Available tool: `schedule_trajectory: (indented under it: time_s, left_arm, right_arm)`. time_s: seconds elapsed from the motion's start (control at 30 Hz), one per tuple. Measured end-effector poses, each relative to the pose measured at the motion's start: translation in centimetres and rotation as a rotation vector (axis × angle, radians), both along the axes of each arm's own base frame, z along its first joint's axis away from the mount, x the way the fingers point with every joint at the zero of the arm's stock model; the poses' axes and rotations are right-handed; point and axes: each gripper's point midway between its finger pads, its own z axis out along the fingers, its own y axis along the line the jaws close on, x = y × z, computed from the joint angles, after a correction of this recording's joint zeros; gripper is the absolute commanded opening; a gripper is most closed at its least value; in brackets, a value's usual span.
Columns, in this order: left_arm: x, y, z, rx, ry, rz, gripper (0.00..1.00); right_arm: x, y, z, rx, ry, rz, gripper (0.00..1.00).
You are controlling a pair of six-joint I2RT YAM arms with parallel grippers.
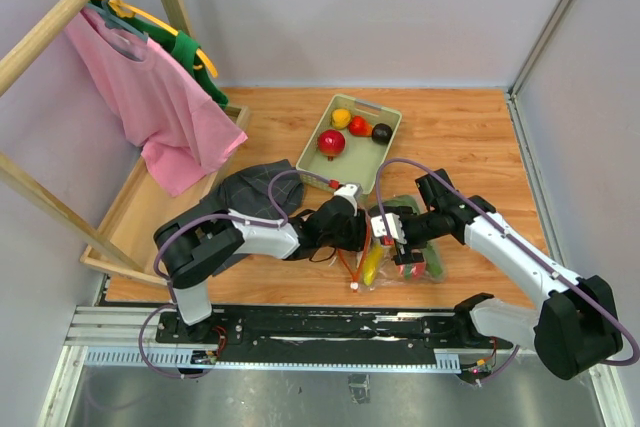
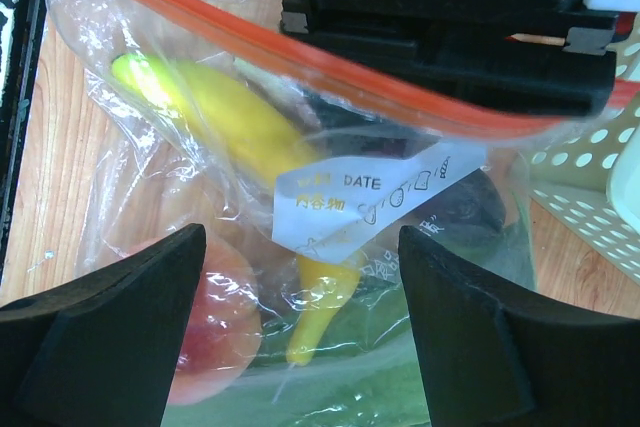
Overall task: Open the zip-top bag and remove the fake food
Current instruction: Pick up the fake vegetable from the zipper food storage bag.
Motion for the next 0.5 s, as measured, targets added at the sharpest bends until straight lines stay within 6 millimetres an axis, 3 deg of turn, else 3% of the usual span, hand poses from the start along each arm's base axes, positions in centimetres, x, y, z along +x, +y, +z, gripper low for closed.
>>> schedule_trajectory:
  time_s: [0.33, 0.5]
  left_arm:
    - [-0.5, 0.6, 0.5, 0.023, -0.004, -0.005, 0.21]
    - [-1.7, 1.2, 2.3, -0.031, 0.004, -0.030, 0.20]
  right_arm:
    - [0.1, -0.2, 0.1, -0.005, -0.003, -0.014, 0.80]
    - [0.1, -0.2, 0.4, -0.002, -0.019, -0.015, 0.82]
